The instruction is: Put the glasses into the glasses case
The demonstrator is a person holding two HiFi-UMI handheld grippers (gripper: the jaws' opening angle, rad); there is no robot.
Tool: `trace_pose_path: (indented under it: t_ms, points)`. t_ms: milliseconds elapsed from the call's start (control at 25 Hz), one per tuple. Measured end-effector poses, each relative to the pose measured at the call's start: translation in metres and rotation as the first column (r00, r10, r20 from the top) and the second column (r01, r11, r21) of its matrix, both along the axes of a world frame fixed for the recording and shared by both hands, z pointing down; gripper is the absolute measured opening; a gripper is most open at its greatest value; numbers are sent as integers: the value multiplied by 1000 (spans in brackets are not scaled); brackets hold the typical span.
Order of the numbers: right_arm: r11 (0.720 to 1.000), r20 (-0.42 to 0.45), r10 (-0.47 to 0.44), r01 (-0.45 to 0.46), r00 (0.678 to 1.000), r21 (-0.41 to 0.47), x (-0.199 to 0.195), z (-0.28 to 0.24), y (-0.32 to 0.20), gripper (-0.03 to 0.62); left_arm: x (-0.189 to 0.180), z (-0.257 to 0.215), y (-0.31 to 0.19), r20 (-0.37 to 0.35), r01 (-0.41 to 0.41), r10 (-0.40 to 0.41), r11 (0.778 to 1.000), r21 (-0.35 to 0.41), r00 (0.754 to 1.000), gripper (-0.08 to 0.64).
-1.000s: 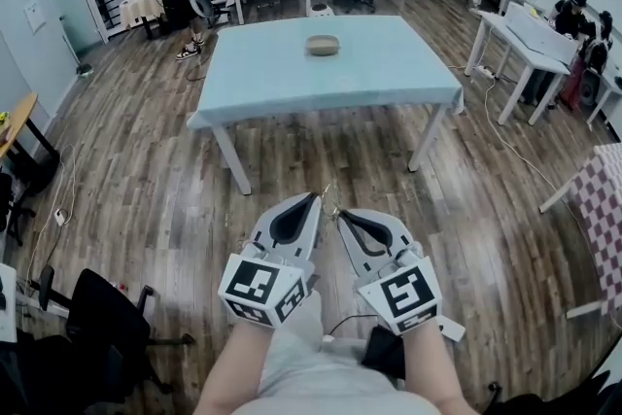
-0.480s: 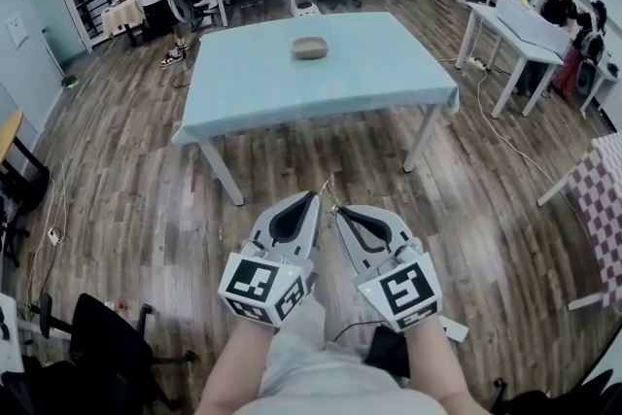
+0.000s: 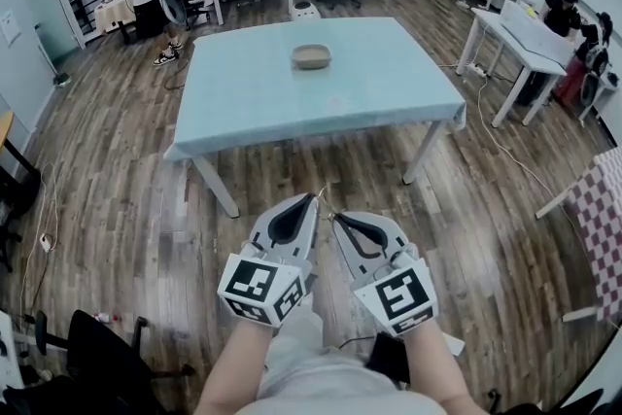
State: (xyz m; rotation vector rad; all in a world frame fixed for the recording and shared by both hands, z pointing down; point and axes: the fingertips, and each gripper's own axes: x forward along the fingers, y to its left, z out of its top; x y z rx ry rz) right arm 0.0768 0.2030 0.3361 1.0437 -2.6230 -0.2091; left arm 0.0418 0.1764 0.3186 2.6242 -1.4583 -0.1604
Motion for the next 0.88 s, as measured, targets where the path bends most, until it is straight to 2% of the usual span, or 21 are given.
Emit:
trace_pose_path:
  t_ms: [560, 880]
  points:
    - [999, -30, 49, -50, 998, -16, -32, 8, -109, 12, -34, 16, -111, -32, -25, 24, 999, -38, 999, 9]
    - [993, -29, 110, -111, 994, -28, -48, 14, -164, 11, -55, 25, -163, -31, -49, 47, 998, -50, 998, 9]
